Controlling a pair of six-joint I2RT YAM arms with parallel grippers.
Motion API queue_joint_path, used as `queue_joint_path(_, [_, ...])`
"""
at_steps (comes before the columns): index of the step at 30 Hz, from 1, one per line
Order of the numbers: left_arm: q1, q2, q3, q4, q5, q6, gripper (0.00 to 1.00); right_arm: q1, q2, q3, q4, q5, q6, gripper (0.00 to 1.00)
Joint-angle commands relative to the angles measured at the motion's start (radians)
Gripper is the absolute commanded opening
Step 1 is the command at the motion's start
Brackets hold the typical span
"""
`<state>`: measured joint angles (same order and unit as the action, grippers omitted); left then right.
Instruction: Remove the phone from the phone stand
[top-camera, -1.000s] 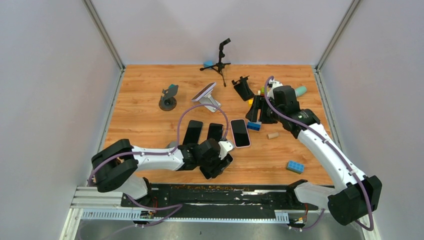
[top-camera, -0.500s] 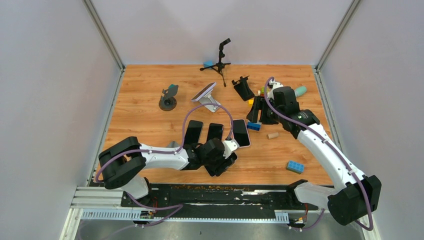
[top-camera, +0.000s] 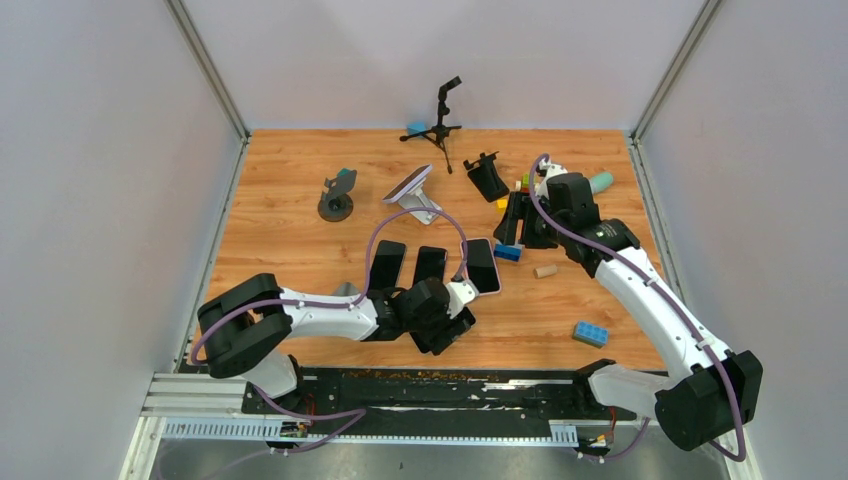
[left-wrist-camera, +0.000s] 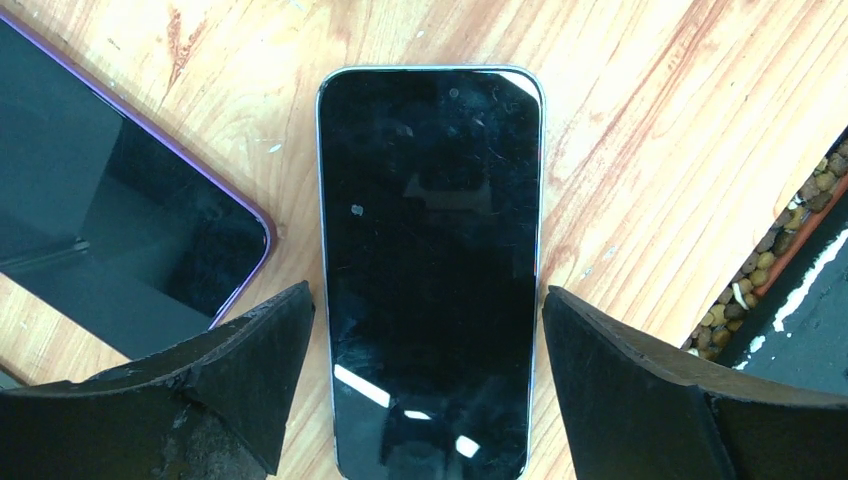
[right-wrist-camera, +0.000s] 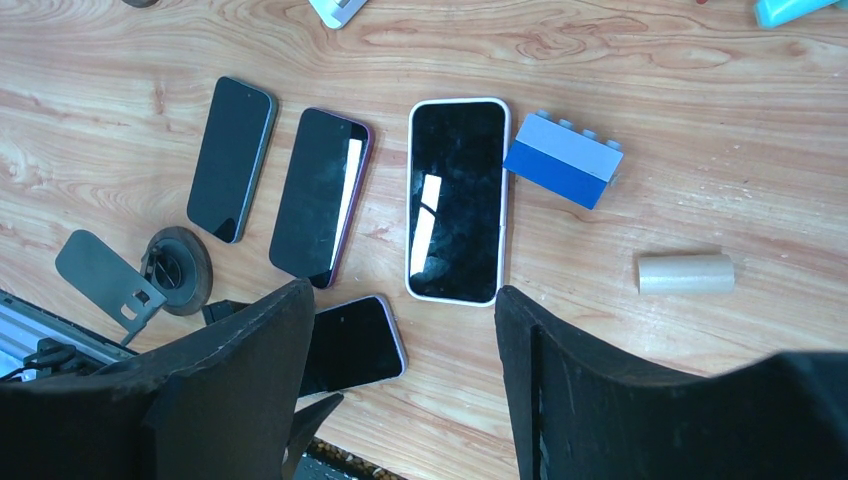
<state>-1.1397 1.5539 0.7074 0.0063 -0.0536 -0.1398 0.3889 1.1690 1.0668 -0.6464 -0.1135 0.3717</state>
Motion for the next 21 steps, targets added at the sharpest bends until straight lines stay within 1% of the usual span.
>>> queue_joint_path(1, [-0.005, -0.014, -0.008, -0.076, -0.019, -0.008, 0.93, -0.007, -0.014, 0.014, 0.044, 0.004, -0.005, 0.68])
queue_joint_path(4, [-0.005, -0.051, 0.017, -0.105, -0.03, -0.011, 0.94, -0.008, -0.026, 0.013, 0.044, 0.015, -0.007, 0.68])
queue_joint_path(5, [-0.005, -0.065, 0.027, -0.128, -0.038, -0.012, 0.96, -0.008, -0.032, 0.013, 0.043, 0.021, -0.006, 0.68])
queue_joint_path(8, [-0.005, -0.142, 0.106, -0.195, -0.078, -0.015, 0.99, -0.008, -0.058, 0.017, 0.044, 0.048, -0.005, 0.68])
queue_joint_path(12, [-0.005, -0.22, 0.259, -0.358, -0.228, -0.026, 1.0, -0.008, -0.105, 0.048, 0.043, 0.11, -0.028, 0.69])
queue_joint_path(15, [-0.005, -0.258, 0.409, -0.463, -0.342, -0.041, 1.0, -0.008, -0.15, 0.078, 0.047, 0.19, -0.078, 0.71])
queue_joint_path(19, [-0.005, -0.296, 0.54, -0.595, -0.52, -0.073, 1.0, -0.008, -0.226, 0.101, 0.061, 0.25, -0.169, 0.89])
queue_joint_path(20, [-0.005, -0.304, 0.556, -0.642, -0.575, -0.086, 1.0, -0.008, -0.251, 0.097, 0.069, 0.262, -0.187, 0.97])
queue_joint_path(21, [-0.005, -0.322, 0.581, -0.665, -0.605, -0.094, 1.0, -0.007, -0.282, 0.087, 0.087, 0.278, -0.199, 1.0])
